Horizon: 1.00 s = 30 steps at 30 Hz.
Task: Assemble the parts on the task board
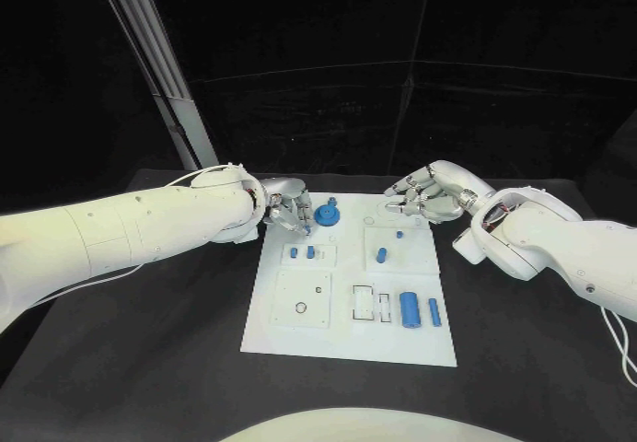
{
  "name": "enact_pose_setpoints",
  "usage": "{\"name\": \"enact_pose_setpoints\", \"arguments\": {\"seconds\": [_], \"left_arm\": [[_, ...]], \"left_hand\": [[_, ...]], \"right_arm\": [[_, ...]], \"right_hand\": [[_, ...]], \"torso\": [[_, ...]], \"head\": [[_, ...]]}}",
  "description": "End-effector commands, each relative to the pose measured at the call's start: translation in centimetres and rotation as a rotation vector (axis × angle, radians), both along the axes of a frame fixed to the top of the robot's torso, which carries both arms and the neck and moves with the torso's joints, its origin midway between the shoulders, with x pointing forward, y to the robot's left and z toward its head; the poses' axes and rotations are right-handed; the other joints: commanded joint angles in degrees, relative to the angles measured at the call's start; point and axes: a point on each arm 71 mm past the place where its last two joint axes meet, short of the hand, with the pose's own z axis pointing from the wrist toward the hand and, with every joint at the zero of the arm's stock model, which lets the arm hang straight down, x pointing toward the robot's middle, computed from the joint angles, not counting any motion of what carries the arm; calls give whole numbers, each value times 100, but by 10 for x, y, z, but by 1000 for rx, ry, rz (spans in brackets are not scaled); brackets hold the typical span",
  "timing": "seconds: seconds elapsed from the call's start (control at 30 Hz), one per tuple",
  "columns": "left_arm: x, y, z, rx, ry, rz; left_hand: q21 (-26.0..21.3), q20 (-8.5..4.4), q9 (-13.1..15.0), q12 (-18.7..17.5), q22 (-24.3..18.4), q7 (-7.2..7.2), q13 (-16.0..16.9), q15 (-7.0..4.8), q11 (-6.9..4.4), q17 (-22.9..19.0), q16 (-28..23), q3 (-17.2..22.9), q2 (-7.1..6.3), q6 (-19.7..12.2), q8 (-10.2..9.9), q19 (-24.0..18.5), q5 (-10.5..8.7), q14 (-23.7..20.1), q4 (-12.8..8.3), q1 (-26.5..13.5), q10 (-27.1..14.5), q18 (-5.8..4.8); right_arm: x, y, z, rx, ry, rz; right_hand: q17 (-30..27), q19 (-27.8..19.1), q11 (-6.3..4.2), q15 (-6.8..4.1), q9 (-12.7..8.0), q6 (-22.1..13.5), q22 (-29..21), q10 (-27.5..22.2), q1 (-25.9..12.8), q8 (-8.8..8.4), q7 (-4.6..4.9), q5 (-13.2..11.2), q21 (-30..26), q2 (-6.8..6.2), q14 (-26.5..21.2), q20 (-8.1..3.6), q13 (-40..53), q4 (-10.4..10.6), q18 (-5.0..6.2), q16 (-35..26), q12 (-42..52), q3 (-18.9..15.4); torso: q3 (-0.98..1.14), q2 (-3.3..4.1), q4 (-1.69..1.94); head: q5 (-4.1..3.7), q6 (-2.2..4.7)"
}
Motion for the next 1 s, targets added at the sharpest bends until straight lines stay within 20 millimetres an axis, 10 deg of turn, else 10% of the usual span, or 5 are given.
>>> {"name": "enact_pose_setpoints", "arguments": {"seconds": [0.03, 1.0], "left_arm": [[-1, -1, -1, 11, 27, -20], [-1, -5, -6, 39, 63, -15]], "left_hand": [[14, 0, 10, -29, 3, 6, 3, -12, -9, -11, 1, 2, -8, 42, -10, 2, -3, 108, -10, -48, 51, -58], [-4, 14, -4, -152, 7, 20, 0, 6, 17, -85, -27, -126, -78, -29, -123, -32, -8, 80, 13, -193, -9, -57]], "right_arm": [[0, 1, 2, 4, -10, 5], [0, 0, 1, 3, -9, 4]], "right_hand": [[-2, -20, -2, -7, 2, -24, -6, -45, 42, 9, 1, 40, -28, -2, -26, -2, -5, 21, 56, -13, -32, 8], [-11, -25, -1, -6, 3, -24, -15, -46, 42, 11, 2, 41, -35, -5, -26, -2, -14, 28, 57, -26, -33, 3]], "torso": [[1, -3, 6], [1, -1, 6]], "head": [[-11, -6], [-8, -27]]}}
